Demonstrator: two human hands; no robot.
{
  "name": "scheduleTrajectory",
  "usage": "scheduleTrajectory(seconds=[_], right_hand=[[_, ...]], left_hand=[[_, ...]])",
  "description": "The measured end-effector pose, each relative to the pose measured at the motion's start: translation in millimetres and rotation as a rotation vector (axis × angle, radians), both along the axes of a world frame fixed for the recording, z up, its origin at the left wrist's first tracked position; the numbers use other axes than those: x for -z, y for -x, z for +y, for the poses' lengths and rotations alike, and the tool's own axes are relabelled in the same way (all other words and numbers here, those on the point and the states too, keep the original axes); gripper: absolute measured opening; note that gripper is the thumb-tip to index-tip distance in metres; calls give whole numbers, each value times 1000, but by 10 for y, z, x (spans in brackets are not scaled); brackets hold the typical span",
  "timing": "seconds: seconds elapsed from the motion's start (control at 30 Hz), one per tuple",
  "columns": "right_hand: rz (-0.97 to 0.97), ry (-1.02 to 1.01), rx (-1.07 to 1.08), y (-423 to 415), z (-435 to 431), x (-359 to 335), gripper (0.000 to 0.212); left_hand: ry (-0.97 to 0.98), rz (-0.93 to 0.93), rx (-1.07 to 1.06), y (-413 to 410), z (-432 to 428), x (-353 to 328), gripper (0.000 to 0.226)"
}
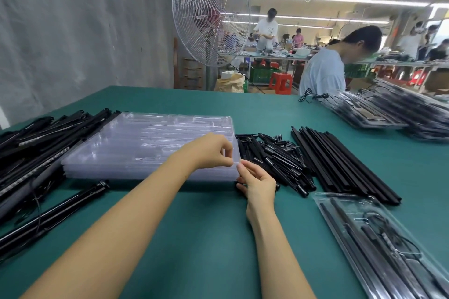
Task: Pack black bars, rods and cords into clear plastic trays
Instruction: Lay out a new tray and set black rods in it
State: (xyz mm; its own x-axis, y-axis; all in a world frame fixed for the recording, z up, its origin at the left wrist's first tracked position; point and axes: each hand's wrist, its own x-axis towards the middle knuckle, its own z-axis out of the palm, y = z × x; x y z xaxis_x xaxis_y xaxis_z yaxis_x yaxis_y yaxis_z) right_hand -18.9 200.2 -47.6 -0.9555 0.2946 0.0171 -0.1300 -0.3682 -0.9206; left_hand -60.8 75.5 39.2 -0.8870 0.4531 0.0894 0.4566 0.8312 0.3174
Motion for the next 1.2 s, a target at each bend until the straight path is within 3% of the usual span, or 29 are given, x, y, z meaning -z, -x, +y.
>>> scheduleTrajectory(seconds=[0.47,0.57,0.77,1.2], right_hand=[[26,-38,19,24,-3,27,11],[21,-49,1,32,9,26,9],[24,-53,-1,36,15,30,9],[-40,-44,-80,89,47,-30,13]], left_hand=[[331,157,102,-22,87,12,13],[340,179,115,-5,70,49,20],[298,198,138,3,1,60,5],[304,181,132,-32,16,30,16]])
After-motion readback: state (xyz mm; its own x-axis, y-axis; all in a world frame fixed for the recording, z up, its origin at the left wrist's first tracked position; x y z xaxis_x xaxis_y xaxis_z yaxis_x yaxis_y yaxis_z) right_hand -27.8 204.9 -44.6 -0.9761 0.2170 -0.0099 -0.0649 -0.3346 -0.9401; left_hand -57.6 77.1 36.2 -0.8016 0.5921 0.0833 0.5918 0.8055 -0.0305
